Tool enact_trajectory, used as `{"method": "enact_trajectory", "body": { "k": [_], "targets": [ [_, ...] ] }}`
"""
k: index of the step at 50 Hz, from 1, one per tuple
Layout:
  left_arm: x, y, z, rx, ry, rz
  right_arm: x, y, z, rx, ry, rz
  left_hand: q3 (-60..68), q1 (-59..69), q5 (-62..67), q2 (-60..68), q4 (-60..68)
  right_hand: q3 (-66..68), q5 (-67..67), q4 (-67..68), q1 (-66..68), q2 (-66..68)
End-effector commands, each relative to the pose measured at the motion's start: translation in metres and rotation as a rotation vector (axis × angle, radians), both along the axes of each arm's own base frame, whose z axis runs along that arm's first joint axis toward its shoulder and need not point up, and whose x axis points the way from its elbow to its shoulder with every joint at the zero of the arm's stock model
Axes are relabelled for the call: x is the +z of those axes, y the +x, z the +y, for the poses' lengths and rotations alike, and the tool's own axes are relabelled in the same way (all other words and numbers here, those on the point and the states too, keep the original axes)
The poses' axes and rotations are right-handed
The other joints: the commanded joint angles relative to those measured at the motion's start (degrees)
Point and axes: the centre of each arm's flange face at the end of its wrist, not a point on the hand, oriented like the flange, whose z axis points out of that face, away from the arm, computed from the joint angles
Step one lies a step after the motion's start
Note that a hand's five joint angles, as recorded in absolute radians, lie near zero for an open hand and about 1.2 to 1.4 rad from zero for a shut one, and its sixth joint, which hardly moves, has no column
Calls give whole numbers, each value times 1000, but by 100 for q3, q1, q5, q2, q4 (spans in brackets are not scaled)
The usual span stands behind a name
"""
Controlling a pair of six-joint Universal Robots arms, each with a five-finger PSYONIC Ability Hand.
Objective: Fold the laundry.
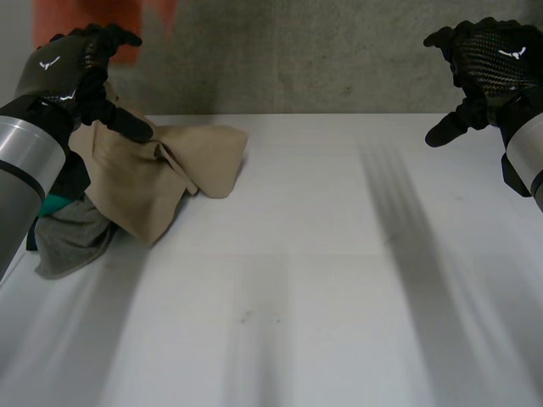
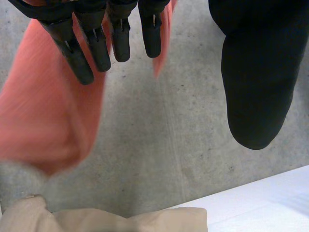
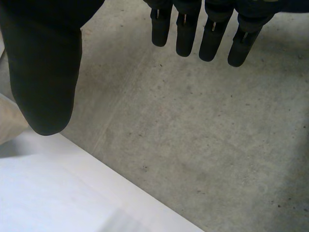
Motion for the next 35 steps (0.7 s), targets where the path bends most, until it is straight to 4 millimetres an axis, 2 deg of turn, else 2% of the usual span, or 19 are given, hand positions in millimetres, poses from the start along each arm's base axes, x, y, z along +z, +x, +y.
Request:
{"method": "enact_trajectory", "body": {
  "k": [1,13,20,25,29,35],
  "targets": [
    [0,0,0,0,1,0,0,1,0,8,0,1,-740,-740,-794,-751,-777,-735,-739,-719,-692,-688],
    [1,0,0,0,-2,1,-4,2,-1,14,20,12,-740,-740,-794,-751,-777,-735,-739,-719,-692,-688],
    [7,1,-6,12,-30,-8,-15,3,-2,7,36,144,-673,-673,-727,-684,-711,-735,-739,-719,-692,-688],
    [-8,15,-39,104,-40,-166,-24,6,-2,9,30,271,-639,-639,-693,-650,-677,-735,-739,-719,-692,-688],
    [-21,25,-63,162,-59,-319,-29,14,3,34,28,304,-639,-639,-693,-650,-677,-735,-739,-719,-692,-688],
    [-29,29,-90,218,-144,-445,-34,23,9,68,35,313,-656,-656,-710,-667,-693,-735,-739,-719,-692,-688]
  ]
}}
